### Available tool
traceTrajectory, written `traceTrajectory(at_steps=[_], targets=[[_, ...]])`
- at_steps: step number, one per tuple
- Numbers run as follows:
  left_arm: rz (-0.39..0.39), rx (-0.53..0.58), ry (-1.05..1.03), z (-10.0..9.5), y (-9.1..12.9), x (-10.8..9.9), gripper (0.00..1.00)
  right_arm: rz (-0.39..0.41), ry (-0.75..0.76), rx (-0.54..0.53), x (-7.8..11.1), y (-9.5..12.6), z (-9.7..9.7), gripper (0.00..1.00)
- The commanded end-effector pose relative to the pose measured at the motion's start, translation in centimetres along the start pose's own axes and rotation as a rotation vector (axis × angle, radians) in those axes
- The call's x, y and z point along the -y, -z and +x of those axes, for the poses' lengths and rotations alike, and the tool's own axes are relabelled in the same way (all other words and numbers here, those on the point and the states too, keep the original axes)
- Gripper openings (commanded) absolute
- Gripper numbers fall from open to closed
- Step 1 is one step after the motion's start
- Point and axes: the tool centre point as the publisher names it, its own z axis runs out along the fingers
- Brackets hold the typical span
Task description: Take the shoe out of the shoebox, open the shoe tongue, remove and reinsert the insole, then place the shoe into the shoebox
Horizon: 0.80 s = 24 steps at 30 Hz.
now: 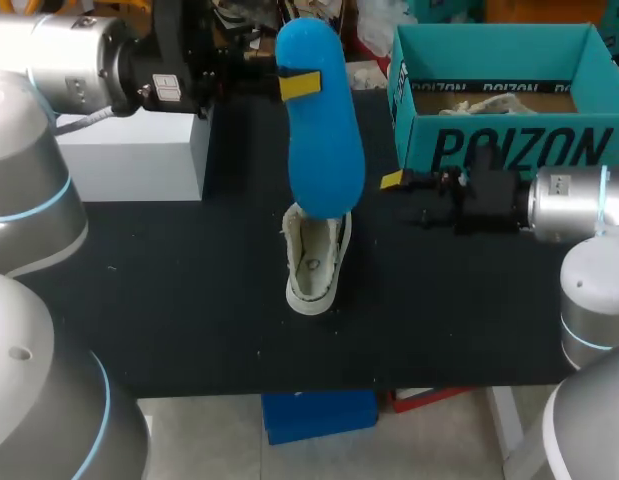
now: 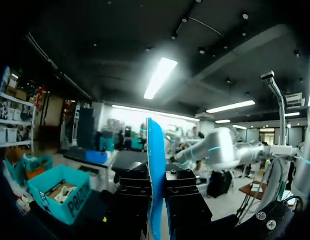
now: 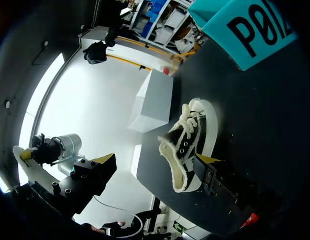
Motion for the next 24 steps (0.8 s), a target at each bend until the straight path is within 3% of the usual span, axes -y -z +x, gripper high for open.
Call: traceTrajectory(at_steps=[1,3,5,7,24], targets=[[-0.184,0.042,-0.519,0.9,0.2,-1.1,0.00,-0.004,0.000,-0.002,0.1,0.0,-0.1,1.00],[-0.182,0.089,-0.660,1.5,0.4,-1.8,0.00,-0.004,0.000,-0.002,0.1,0.0,-0.1,1.00],[-0.230,0.093,-0.788,2.1,0.6,-3.4,0.00,-0.004,0.000,-0.002,0.1,0.0,-0.1,1.00],[-0.201,0.136,-0.700,2.2,1.0,-4.8,0.00,-0.004,0.000,-0.002,0.1,0.0,-0.1,1.00],[-0.201,0.136,-0.700,2.2,1.0,-4.8,0.00,-0.004,0.000,-0.002,0.1,0.0,-0.1,1.00]])
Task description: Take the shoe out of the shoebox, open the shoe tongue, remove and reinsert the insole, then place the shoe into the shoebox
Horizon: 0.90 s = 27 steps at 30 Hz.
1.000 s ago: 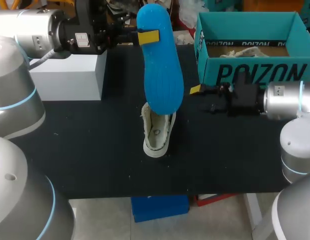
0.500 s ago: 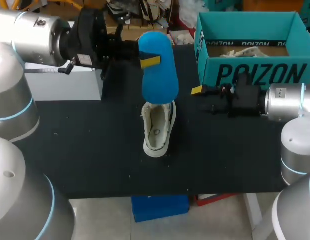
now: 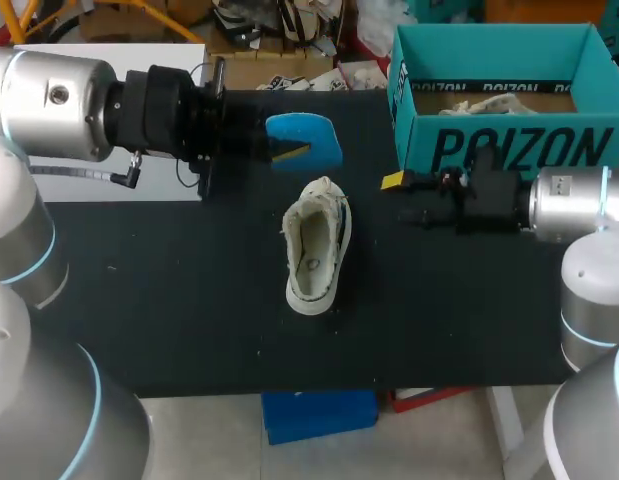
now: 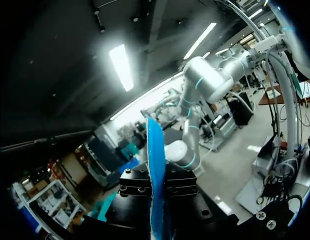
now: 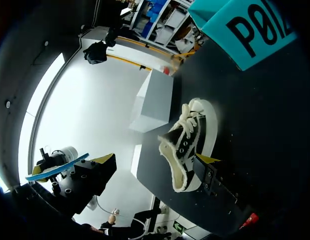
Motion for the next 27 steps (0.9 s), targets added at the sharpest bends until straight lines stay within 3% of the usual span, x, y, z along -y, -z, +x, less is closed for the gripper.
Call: traceTrajectory(at_steps=[1,4,5,6,7,8,10,11,13,15,17,22,27], targets=[[-0.006,0.025,0.000,0.6,0.1,0.2,0.00,-0.004,0.000,-0.001,0.1,-0.1,0.0,1.00],[-0.025,0.000,-0.084,1.3,-0.1,0.6,0.00,-0.004,0.000,-0.001,0.1,-0.1,0.0,1.00],[-0.086,-0.032,-0.208,2.3,-0.1,0.8,0.00,-0.004,0.000,-0.001,0.1,-0.1,0.0,1.00],[-0.040,-0.010,-0.227,3.3,-0.1,0.6,0.00,-0.004,0.000,-0.001,0.1,-0.1,0.0,1.00],[-0.051,-0.020,-0.247,4.7,0.0,0.1,0.00,-0.004,0.000,-0.001,0.1,-0.1,0.0,1.00],[-0.111,-0.048,-0.319,6.0,0.1,-0.6,0.00,-0.004,0.000,-0.001,0.1,-0.1,0.0,1.00],[-0.098,-0.023,-0.349,8.3,0.6,-1.7,0.00,-0.004,0.000,-0.001,0.1,-0.1,0.0,1.00],[-0.160,-0.039,-0.433,9.4,0.9,-2.3,0.00,-0.004,0.000,-0.001,0.1,-0.1,0.0,1.00],[-0.152,-0.004,-0.468,11.1,1.5,-3.3,0.00,-0.004,0.000,-0.001,0.1,-0.1,0.0,1.00],[-0.210,-0.043,-0.602,12.7,1.7,-4.4,0.00,-0.004,0.000,-0.001,0.1,-0.1,0.0,1.00],[-0.191,0.010,-0.624,13.8,2.0,-5.4,0.00,-0.004,0.000,-0.001,0.1,-0.1,0.0,1.00],[-0.183,-0.008,-0.756,16.4,1.8,-7.1,0.00,-0.004,0.000,-0.001,0.1,-0.1,0.0,1.00],[-0.183,-0.008,-0.756,16.4,1.8,-7.1,0.00,-0.004,0.000,-0.001,0.1,-0.1,0.0,1.00]])
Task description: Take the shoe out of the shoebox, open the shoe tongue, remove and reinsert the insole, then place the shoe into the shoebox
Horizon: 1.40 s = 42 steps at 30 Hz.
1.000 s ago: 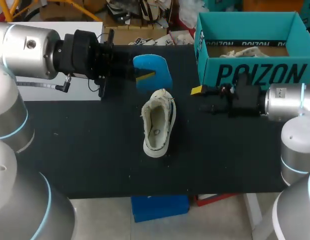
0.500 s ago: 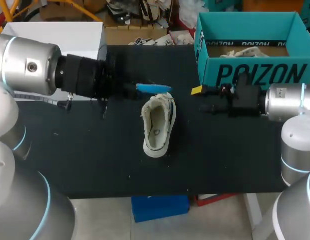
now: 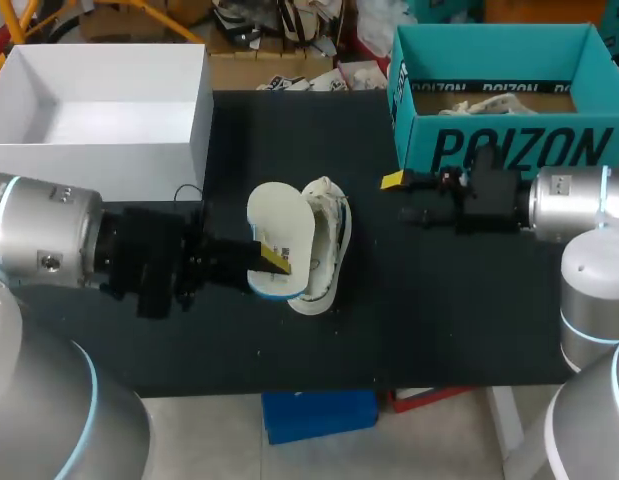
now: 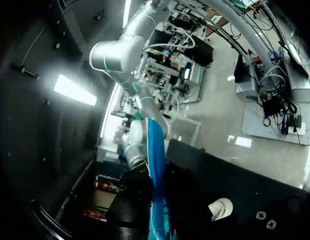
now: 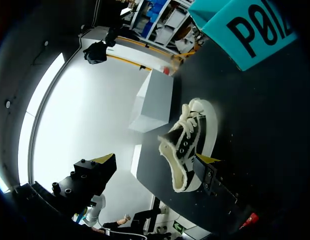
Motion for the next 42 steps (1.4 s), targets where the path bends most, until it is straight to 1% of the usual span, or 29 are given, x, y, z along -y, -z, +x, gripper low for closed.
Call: traceTrajectory(at_steps=[1,8,9,10,13,14,16,17,21,23,27,28,34,36,42], targets=[[-0.050,0.092,-0.072,3.1,0.3,1.4,0.00,-0.004,0.000,-0.002,0.1,-0.1,-0.1,1.00],[-0.050,0.092,-0.072,3.1,0.3,1.4,0.00,-0.004,0.000,-0.002,0.1,-0.1,-0.1,1.00],[-0.047,0.091,-0.111,3.3,0.1,1.2,0.00,-0.004,0.000,-0.002,0.1,-0.1,-0.1,1.00],[-0.022,0.113,-0.159,3.5,0.0,1.0,0.00,-0.004,0.000,-0.002,0.1,-0.1,-0.1,1.00],[-0.008,0.129,-0.261,4.2,-0.6,0.0,0.00,-0.004,0.000,-0.002,0.1,-0.1,-0.1,1.00],[-0.022,0.119,-0.288,4.3,-0.8,-0.4,0.00,-0.004,0.000,-0.002,0.1,-0.1,-0.1,1.00],[-0.016,0.140,-0.315,4.3,-1.1,-1.1,0.00,-0.004,0.000,-0.002,0.1,-0.1,-0.1,1.00],[-0.022,0.136,-0.330,4.3,-1.2,-1.3,0.00,-0.004,0.000,-0.002,0.1,-0.1,-0.1,1.00],[-0.005,0.147,-0.378,4.4,-2.1,-2.3,0.00,-0.004,0.000,-0.002,0.1,-0.1,-0.1,1.00],[-0.002,0.141,-0.406,4.8,-2.7,-2.9,0.00,-0.004,0.000,-0.002,0.1,-0.1,-0.1,1.00],[0.004,0.153,-0.432,5.4,-3.8,-3.9,0.00,-0.004,0.000,-0.002,0.1,-0.1,-0.1,1.00],[-0.001,0.169,-0.419,5.7,-4.1,-4.2,0.00,-0.004,0.000,-0.002,0.1,-0.1,-0.1,1.00],[-0.018,0.175,-0.436,7.0,-5.6,-6.2,0.00,-0.004,0.000,-0.002,0.1,-0.1,-0.1,1.00],[-0.042,0.155,-0.468,7.5,-6.1,-7.1,0.00,-0.004,0.000,-0.002,0.1,-0.1,-0.1,1.00],[-0.059,0.180,-0.450,8.8,-6.9,-9.8,0.00,-0.004,0.000,-0.002,0.1,-0.1,-0.1,1.00]])
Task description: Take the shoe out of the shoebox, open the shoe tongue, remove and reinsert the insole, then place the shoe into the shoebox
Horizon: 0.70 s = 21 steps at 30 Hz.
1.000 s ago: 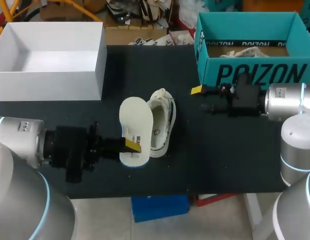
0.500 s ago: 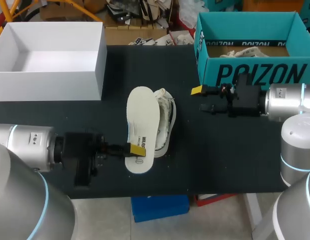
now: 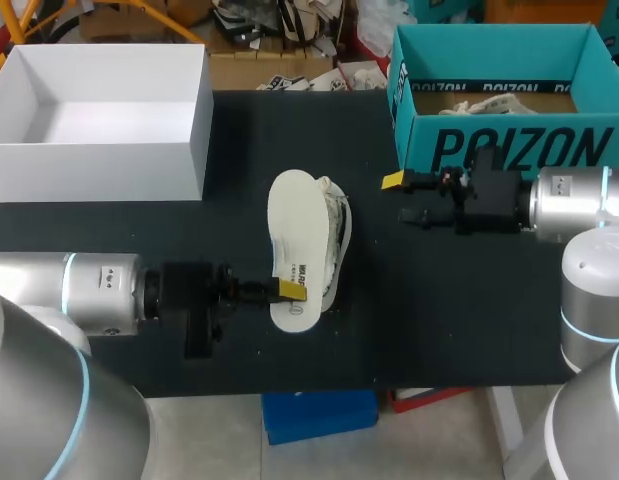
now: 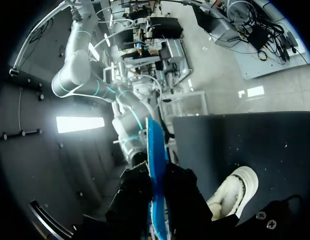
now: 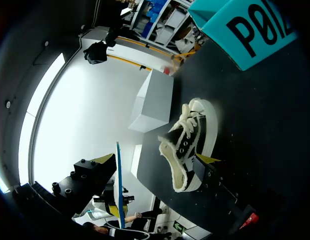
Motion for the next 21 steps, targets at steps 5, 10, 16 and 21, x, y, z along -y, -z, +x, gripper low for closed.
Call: traceTrajectory(at_steps=[5,10,16,21], targets=[[0.006,0.048,-0.019,1.8,-3.6,-3.5,0.00,-0.004,0.000,0.001,0.1,-0.1,0.0,1.00],[0.004,0.053,-0.023,2.5,-4.5,-5.1,0.00,-0.004,0.000,0.001,0.1,-0.1,0.0,1.00],[-0.007,0.063,-0.005,3.0,-4.5,-5.1,0.00,-0.004,0.000,0.001,0.1,-0.1,0.0,1.00],[-0.028,0.068,0.015,3.2,-4.2,-5.0,0.00,-0.004,0.000,0.001,0.1,-0.1,0.0,1.00]])
